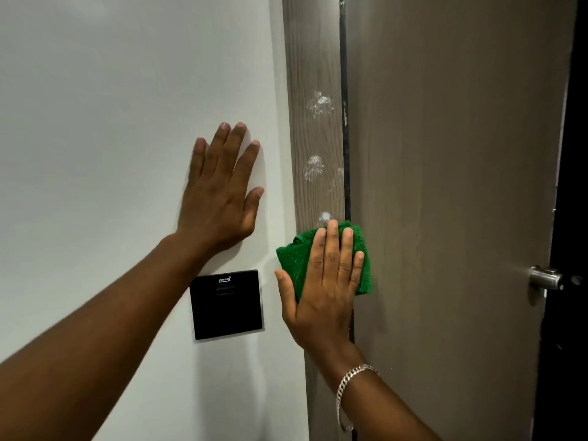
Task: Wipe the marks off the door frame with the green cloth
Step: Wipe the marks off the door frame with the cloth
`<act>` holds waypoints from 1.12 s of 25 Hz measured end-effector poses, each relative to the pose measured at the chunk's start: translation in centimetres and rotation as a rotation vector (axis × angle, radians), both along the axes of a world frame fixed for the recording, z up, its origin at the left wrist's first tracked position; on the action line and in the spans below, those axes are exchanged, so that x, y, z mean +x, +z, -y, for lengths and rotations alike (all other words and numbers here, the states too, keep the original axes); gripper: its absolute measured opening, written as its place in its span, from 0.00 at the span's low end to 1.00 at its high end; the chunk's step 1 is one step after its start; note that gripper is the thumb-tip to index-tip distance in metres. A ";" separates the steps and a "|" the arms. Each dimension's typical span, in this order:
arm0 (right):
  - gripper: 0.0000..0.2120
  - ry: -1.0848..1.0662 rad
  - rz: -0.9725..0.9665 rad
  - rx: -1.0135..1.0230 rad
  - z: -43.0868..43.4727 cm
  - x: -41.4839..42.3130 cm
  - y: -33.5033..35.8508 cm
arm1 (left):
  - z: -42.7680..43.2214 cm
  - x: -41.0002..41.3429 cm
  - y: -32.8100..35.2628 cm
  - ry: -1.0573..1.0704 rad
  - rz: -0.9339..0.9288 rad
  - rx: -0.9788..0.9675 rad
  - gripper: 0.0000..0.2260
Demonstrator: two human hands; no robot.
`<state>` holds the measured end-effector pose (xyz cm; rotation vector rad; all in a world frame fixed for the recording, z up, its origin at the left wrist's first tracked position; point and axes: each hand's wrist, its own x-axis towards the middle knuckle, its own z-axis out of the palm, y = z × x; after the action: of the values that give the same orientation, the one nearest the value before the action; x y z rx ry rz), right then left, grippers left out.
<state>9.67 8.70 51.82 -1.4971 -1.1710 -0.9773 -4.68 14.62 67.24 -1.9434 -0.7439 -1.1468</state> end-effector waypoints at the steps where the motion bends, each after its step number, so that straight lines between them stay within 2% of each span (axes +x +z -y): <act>1: 0.38 -0.016 0.084 0.000 -0.1 0.9 -0.5 | -0.8 -0.2 0.2 0.084 -0.054 0.031 0.31; 3: 0.39 -0.003 0.180 0.016 -0.2 2.5 -0.4 | -1.7 -0.2 0.1 0.152 -0.074 0.092 0.33; 6: 0.39 0.046 0.150 0.049 -0.6 2.6 1.6 | -2.3 -0.2 0.1 0.155 -0.037 0.120 0.34; 10: 0.41 0.020 0.424 -0.063 0.7 5.2 0.5 | -2.4 0.1 0.0 0.137 -0.033 0.134 0.34; 11: 0.42 0.009 0.440 -0.058 0.9 6.0 0.8 | -2.4 0.1 -0.1 0.136 -0.028 0.137 0.34; 15: 0.40 0.045 0.300 -0.004 0.0 4.2 2.8 | -2.6 0.1 0.1 0.132 -0.042 0.150 0.35; 18: 0.42 0.011 0.402 -0.060 0.9 5.0 1.8 | -2.4 0.1 0.1 0.128 -0.018 0.152 0.35; 19: 0.43 0.014 0.383 -0.060 1.1 5.5 2.2 | -2.3 0.2 0.0 0.127 -0.008 0.150 0.35; 22: 0.44 0.080 0.194 0.007 0.7 4.4 5.0 | -2.2 0.3 0.0 0.125 -0.011 0.145 0.36; 23: 0.44 0.087 0.186 0.013 0.5 3.7 5.1 | -2.1 0.2 0.1 0.125 -0.015 0.143 0.35; 26: 0.45 0.038 0.376 -0.048 0.9 4.3 3.4 | -1.9 0.2 0.1 0.123 -0.017 0.137 0.35; 28: 0.45 0.006 0.401 -0.042 0.9 5.2 4.1 | -1.9 0.3 0.0 0.122 -0.009 0.133 0.35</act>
<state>14.89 7.82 55.93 -1.3642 -1.4833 -1.2949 -4.43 16.49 67.25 -1.7670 -0.7515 -1.0849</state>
